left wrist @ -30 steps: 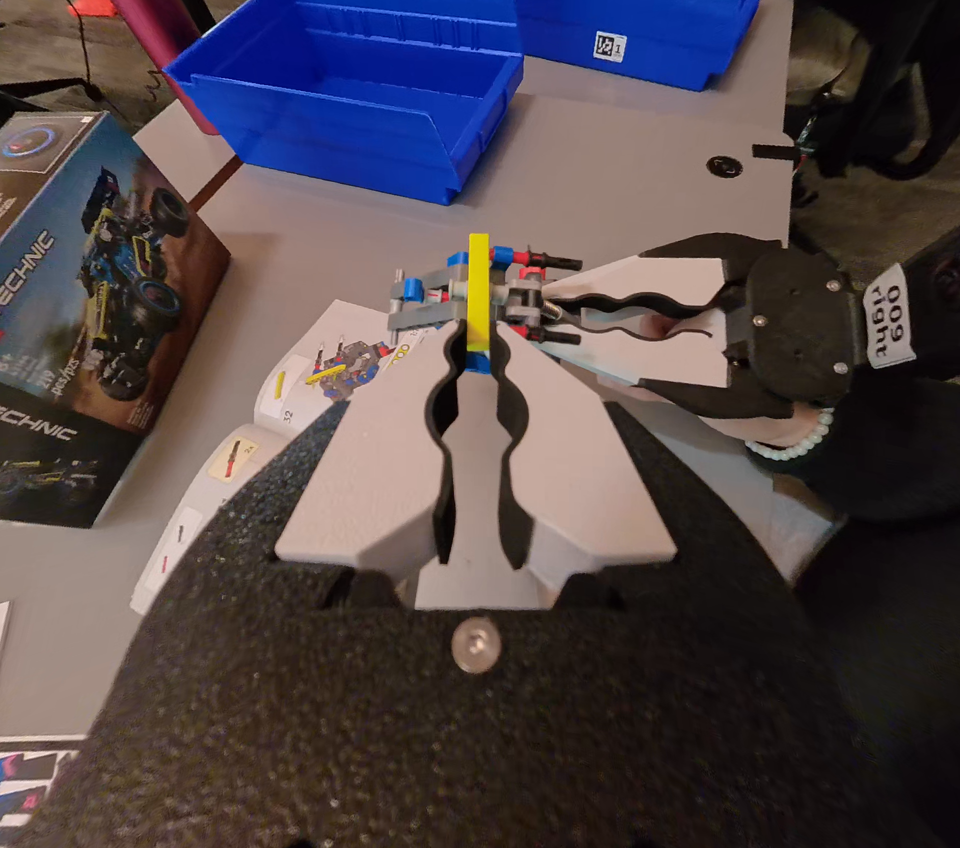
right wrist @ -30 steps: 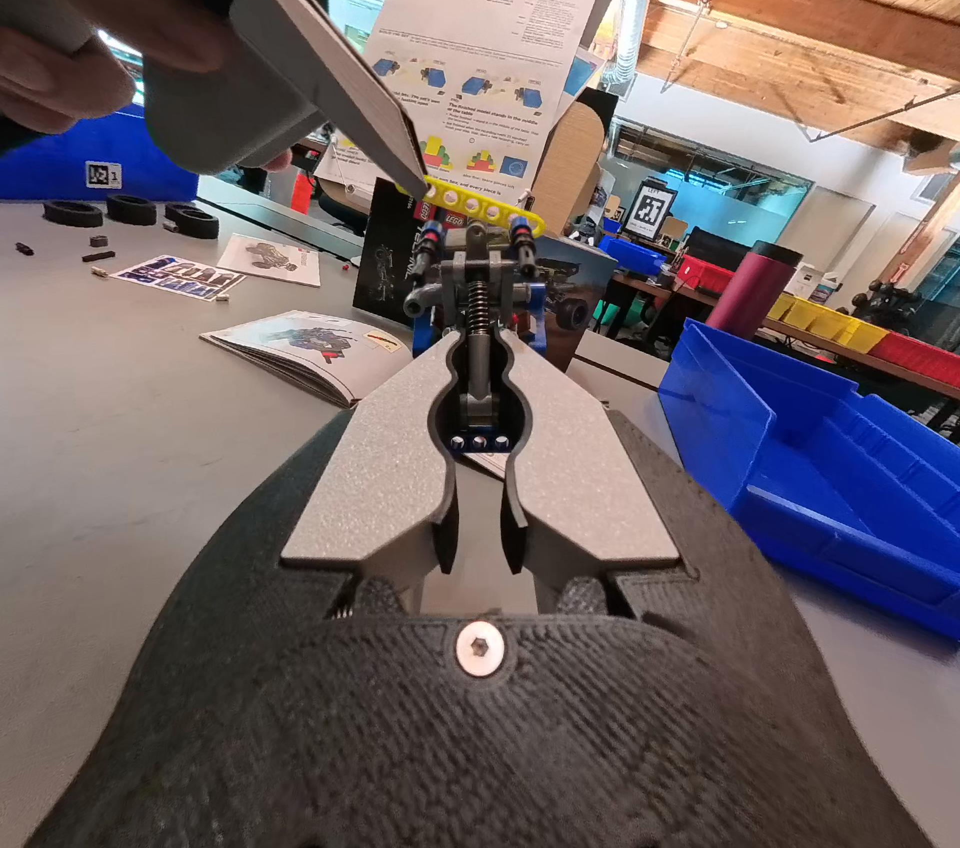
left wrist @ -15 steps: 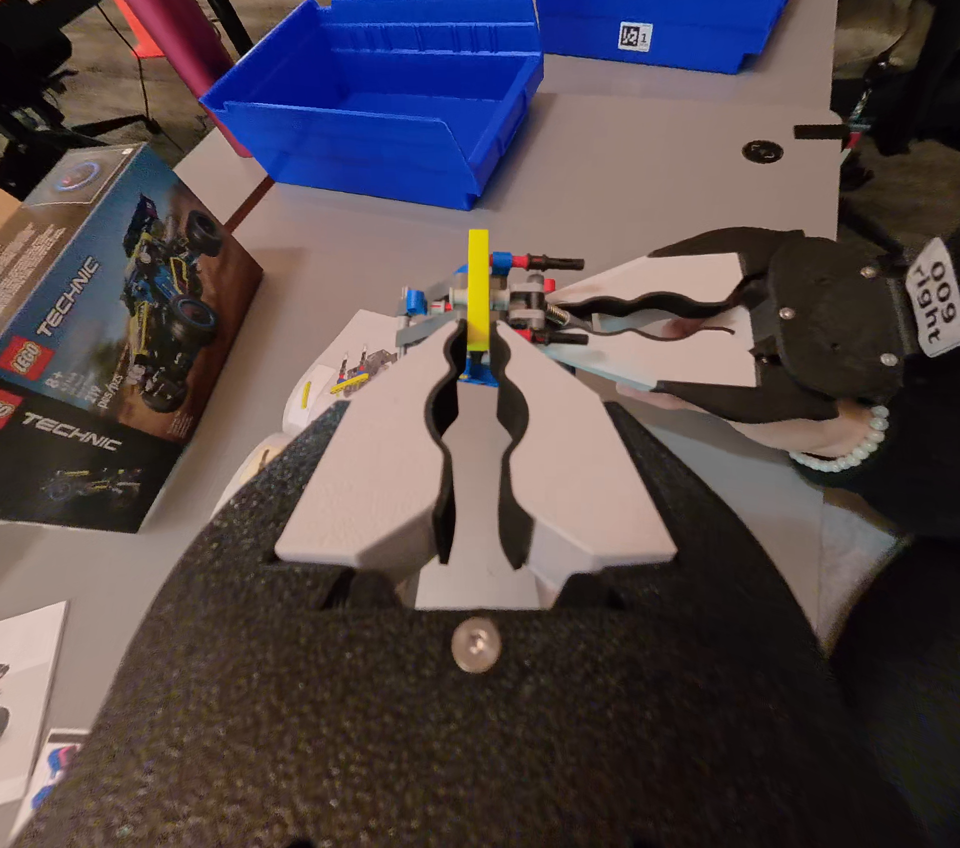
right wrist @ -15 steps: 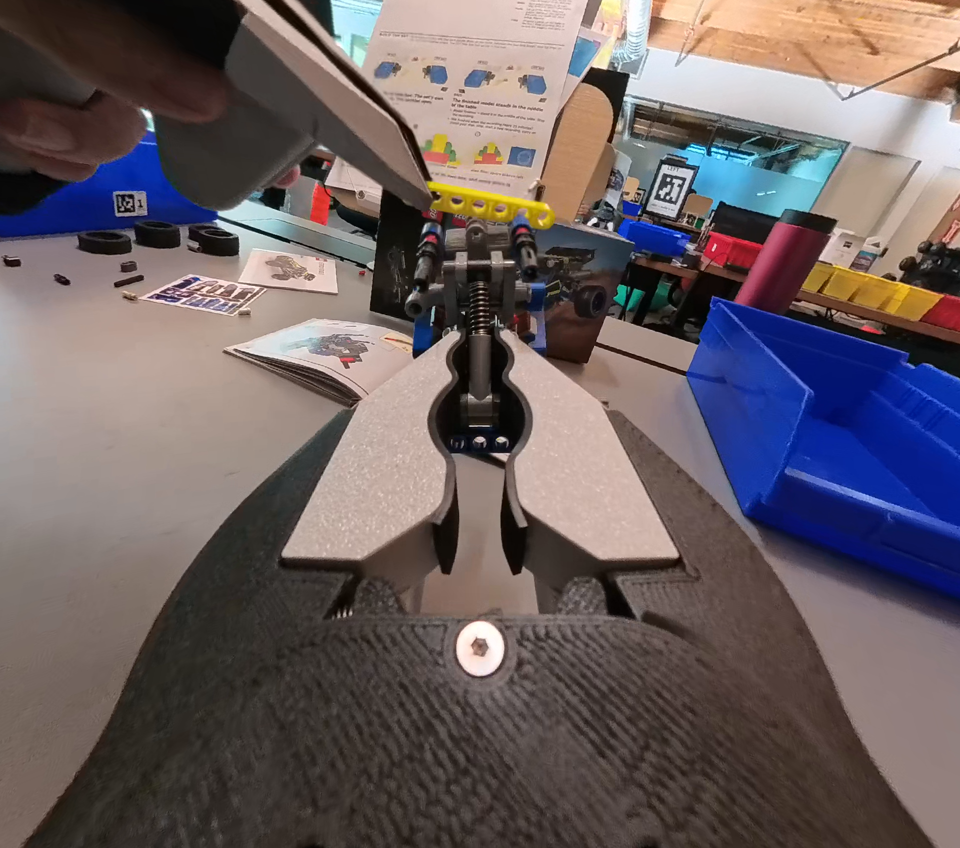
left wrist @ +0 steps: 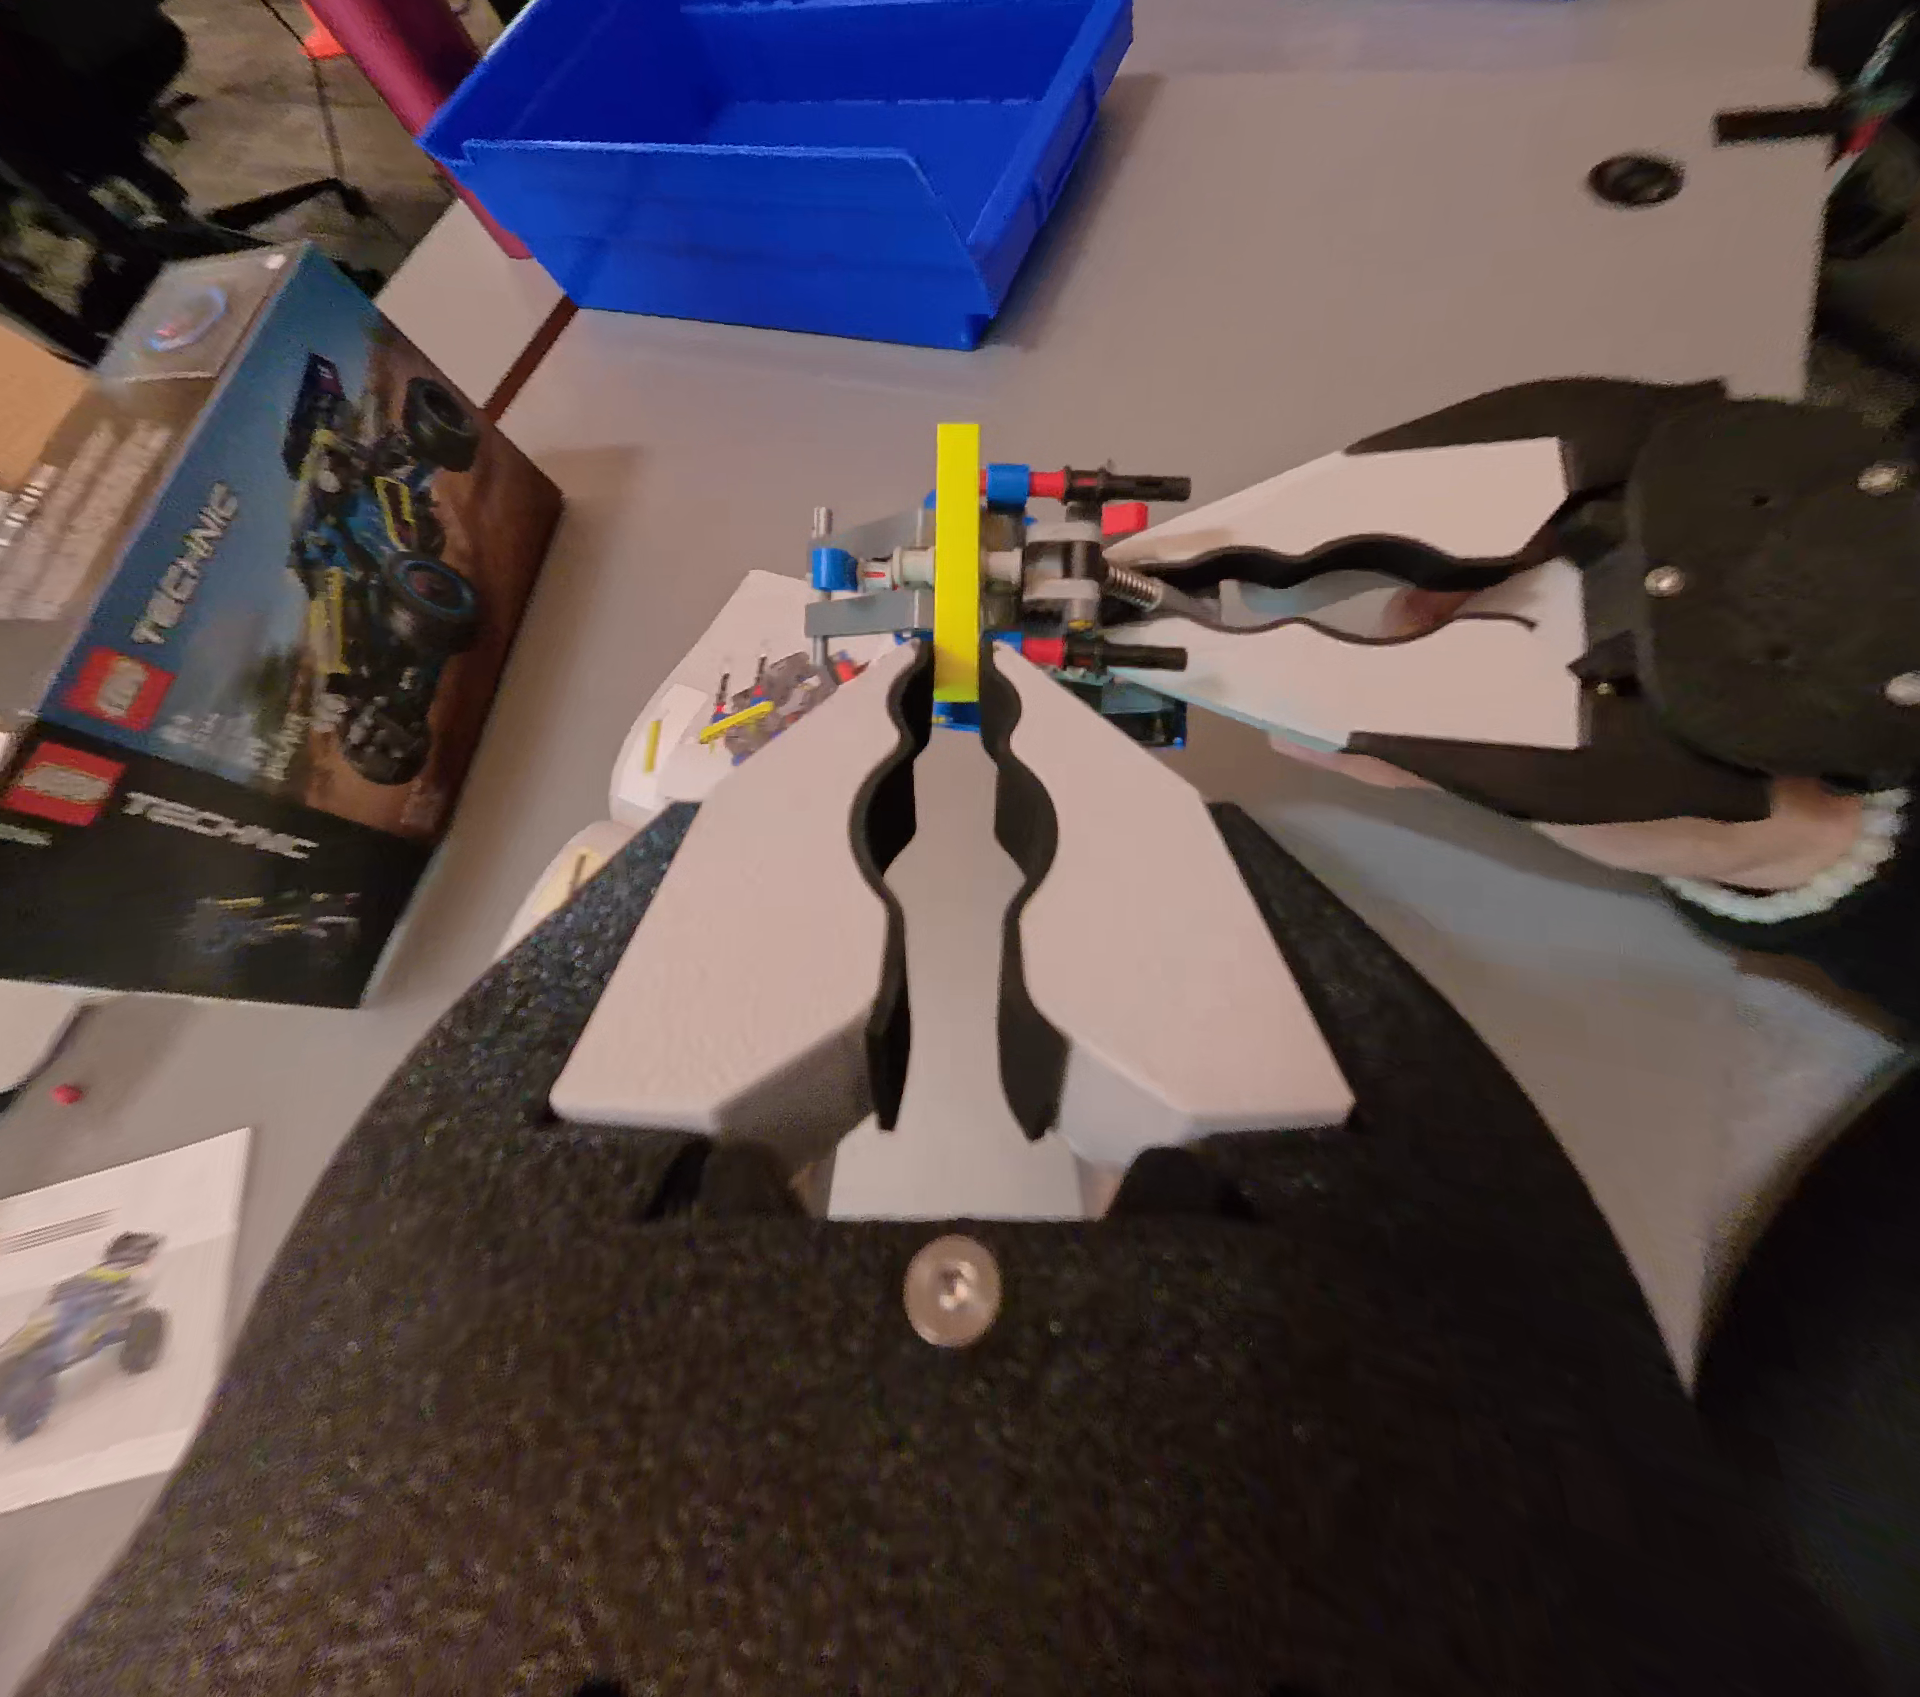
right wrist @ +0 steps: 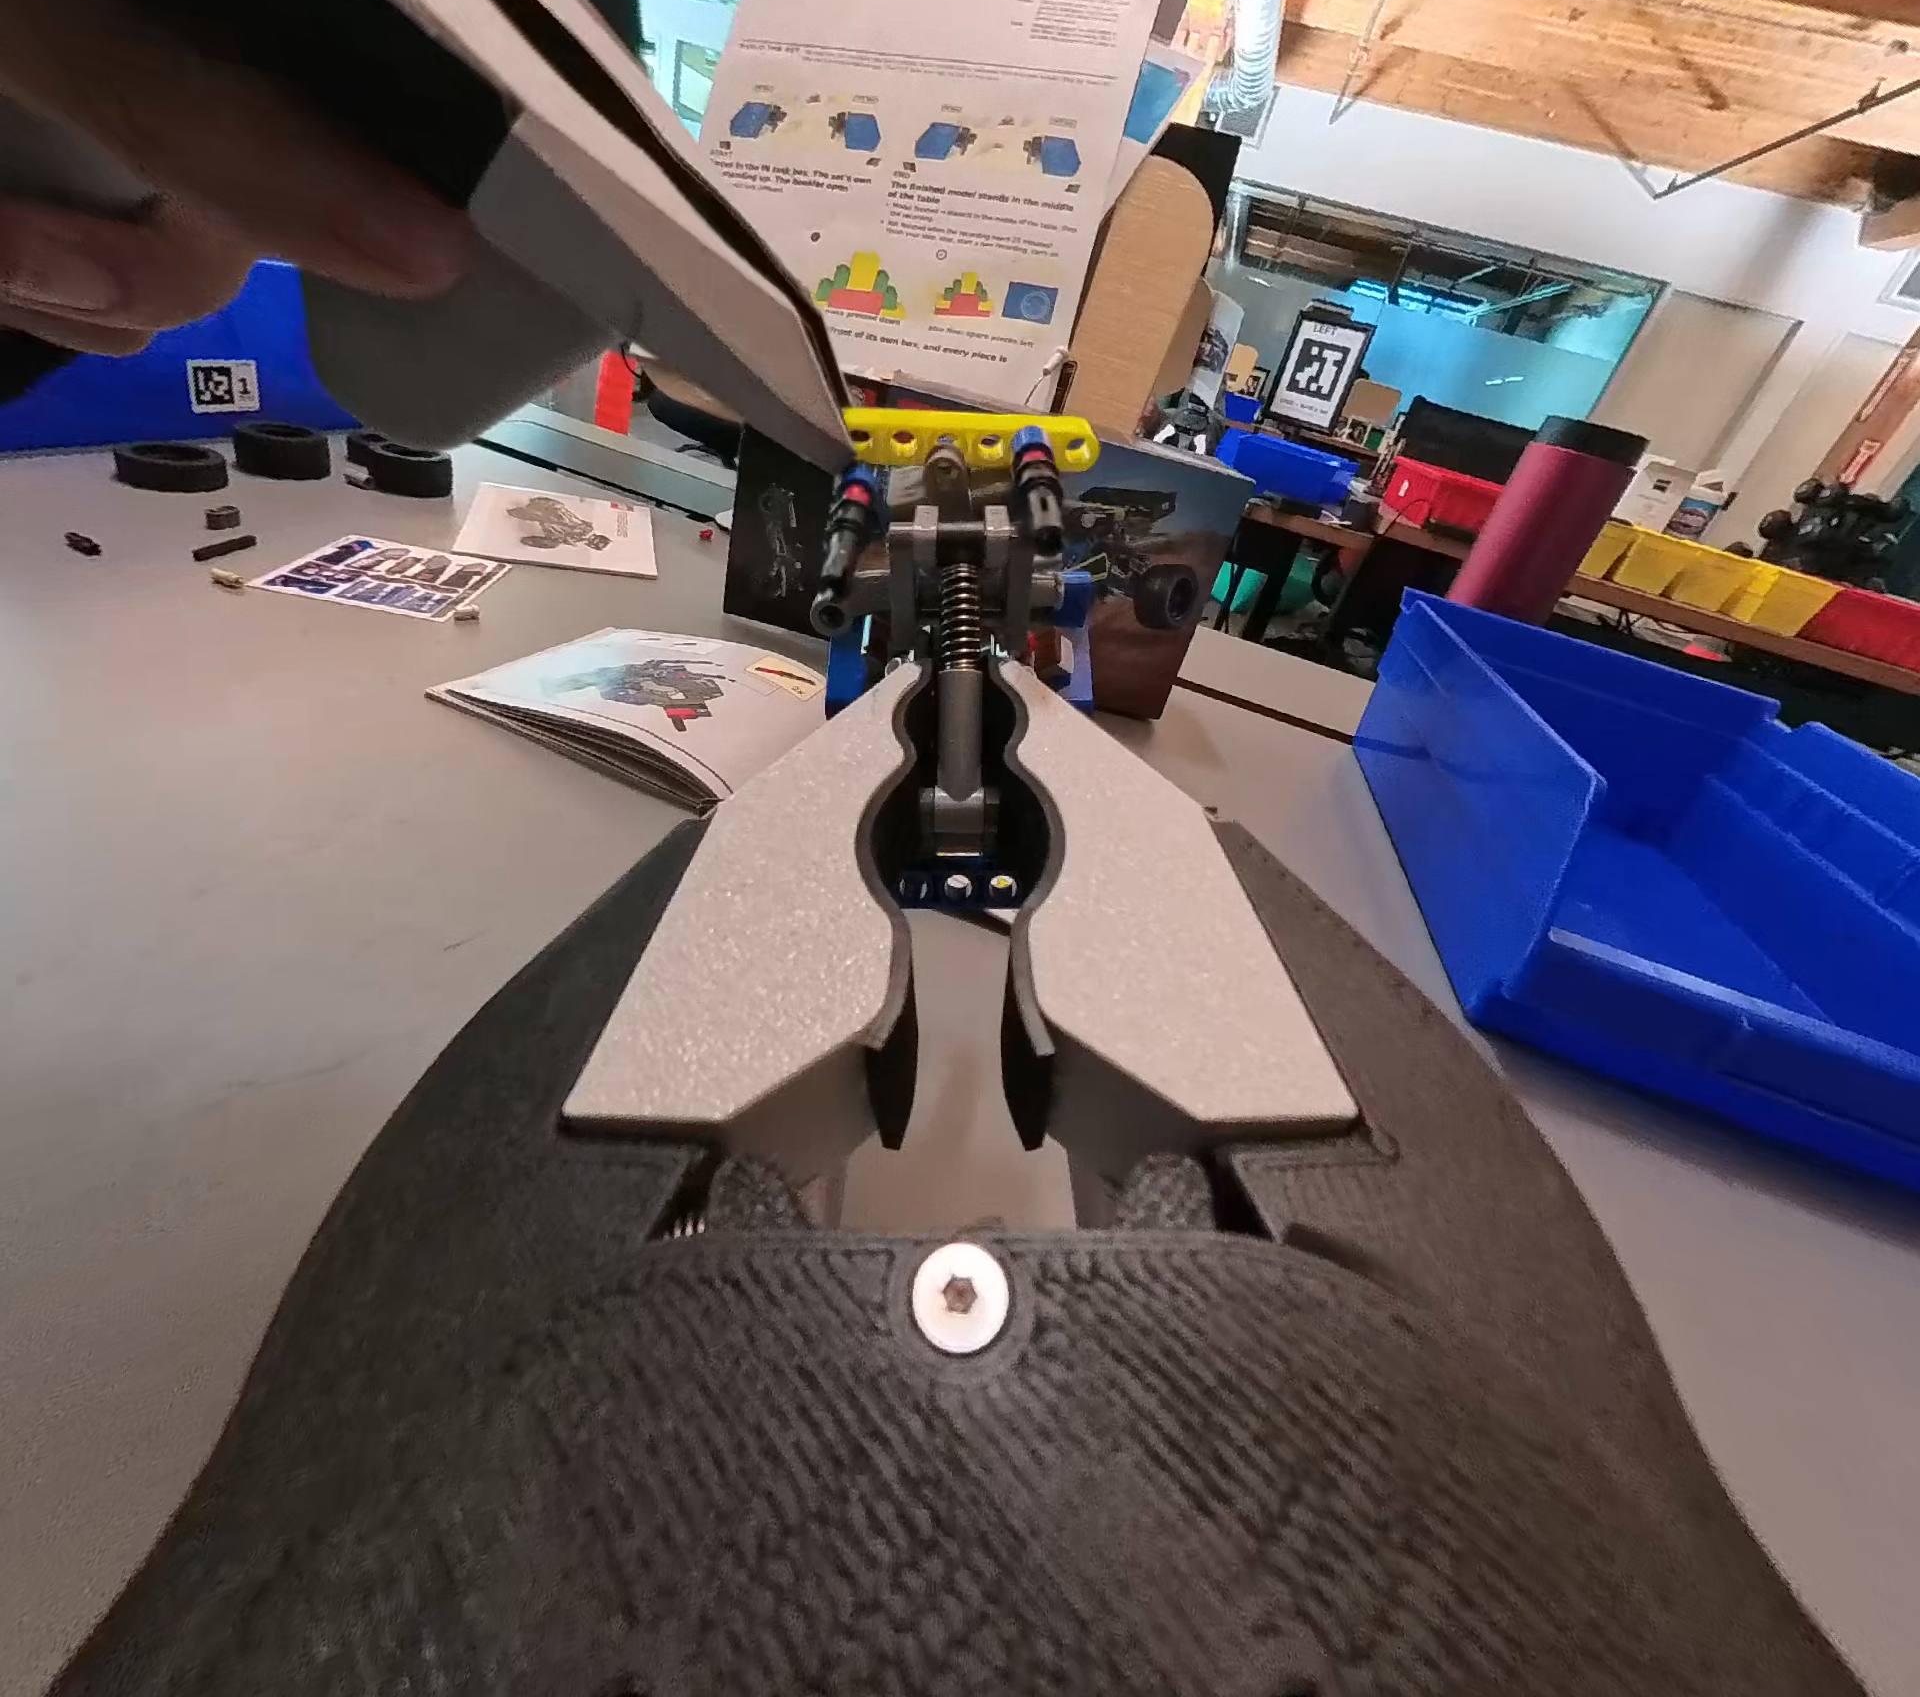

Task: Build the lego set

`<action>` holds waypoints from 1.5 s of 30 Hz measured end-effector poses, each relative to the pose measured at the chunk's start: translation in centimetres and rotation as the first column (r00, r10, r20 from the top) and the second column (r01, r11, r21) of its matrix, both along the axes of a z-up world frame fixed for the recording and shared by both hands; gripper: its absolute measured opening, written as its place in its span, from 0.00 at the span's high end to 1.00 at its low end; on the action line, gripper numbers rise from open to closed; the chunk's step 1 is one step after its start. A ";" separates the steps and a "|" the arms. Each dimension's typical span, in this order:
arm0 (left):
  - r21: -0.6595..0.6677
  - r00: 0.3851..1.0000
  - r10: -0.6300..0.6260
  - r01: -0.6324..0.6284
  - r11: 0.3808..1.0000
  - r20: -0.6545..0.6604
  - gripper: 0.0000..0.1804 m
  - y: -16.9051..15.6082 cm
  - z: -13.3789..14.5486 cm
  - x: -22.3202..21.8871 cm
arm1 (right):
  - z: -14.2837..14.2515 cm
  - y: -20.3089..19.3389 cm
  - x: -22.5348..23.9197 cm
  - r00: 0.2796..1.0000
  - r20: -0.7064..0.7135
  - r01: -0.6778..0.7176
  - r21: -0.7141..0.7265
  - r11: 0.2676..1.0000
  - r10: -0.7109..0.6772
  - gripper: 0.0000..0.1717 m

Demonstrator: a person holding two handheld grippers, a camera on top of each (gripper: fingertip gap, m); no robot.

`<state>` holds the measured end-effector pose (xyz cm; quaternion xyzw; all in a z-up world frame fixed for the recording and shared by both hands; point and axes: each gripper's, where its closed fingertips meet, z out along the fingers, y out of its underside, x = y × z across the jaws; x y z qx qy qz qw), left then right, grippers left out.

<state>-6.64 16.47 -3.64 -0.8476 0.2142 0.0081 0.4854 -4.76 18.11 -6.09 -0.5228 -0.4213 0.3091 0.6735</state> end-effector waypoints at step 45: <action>0.073 1.000 -0.017 0.019 0.997 -0.025 0.97 0.4 0.2 0.5 | 0.1 0.6 0.3 0.988 -0.144 -0.089 -0.228 0.970 0.057 0.98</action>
